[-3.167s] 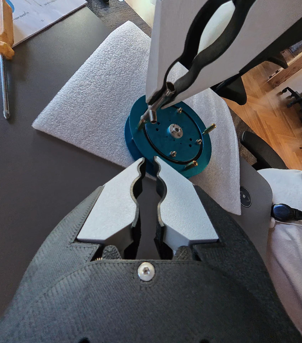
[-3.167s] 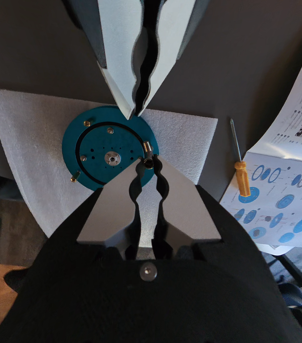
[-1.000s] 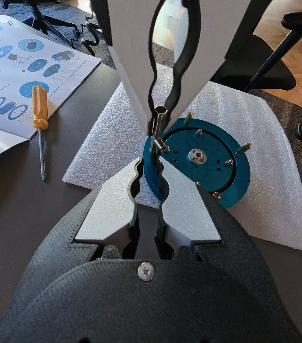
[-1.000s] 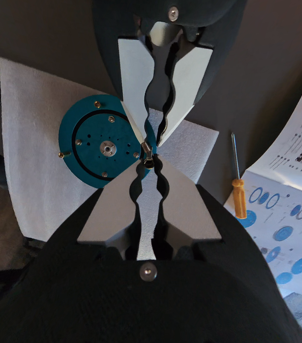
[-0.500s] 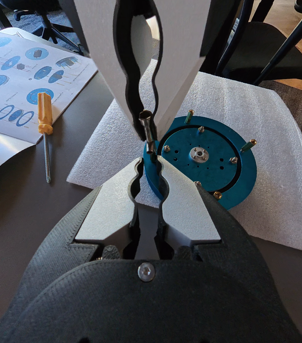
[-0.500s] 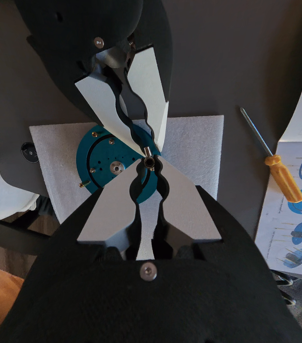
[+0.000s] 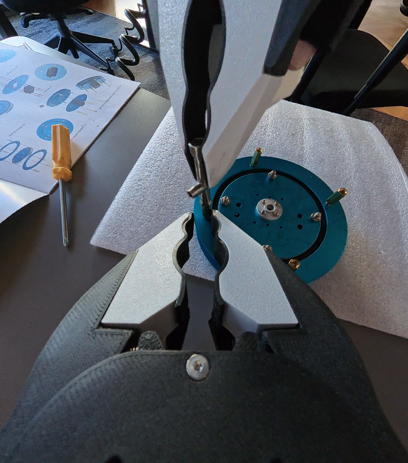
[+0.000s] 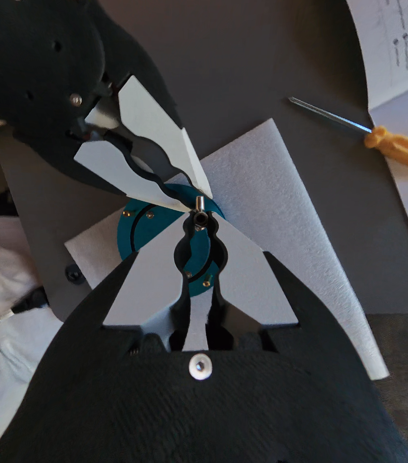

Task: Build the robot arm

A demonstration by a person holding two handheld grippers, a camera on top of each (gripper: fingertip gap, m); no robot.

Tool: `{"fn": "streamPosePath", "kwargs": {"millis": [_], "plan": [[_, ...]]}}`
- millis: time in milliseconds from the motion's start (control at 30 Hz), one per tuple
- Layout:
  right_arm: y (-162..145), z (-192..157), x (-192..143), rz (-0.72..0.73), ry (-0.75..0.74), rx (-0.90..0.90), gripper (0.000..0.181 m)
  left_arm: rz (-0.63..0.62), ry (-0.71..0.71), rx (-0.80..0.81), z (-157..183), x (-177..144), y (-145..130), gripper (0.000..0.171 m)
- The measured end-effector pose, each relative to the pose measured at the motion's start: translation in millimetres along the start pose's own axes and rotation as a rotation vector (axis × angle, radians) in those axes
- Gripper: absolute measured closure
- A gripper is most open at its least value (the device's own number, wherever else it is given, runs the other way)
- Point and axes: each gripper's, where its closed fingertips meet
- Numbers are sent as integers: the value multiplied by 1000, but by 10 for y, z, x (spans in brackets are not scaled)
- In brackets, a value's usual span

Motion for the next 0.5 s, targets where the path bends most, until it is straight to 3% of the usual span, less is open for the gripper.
{"fn": "streamPosePath", "kwargs": {"millis": [167, 300, 433, 500], "plan": [[-13, 12, -1, 31, -30, 206, 172, -1, 5, 1, -2, 1, 0, 159], [-42, 1, -13, 55, 13, 214, 173, 0, 10, 8, -1, -2, 4, 159], [57, -54, -196, 232, 231, 279, 173, 1, 8, 4, -3, -3, 4, 159], [60, -83, -382, 350, 421, 336, 173, 3, 5, -2, -3, -7, 4, 159]]}}
Point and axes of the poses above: each gripper's, where its closed fingertips meet, x out along the fingers, y out of its top, z = x × y across the jaws, and after that the axes turned 15 degrees about x, right-handed
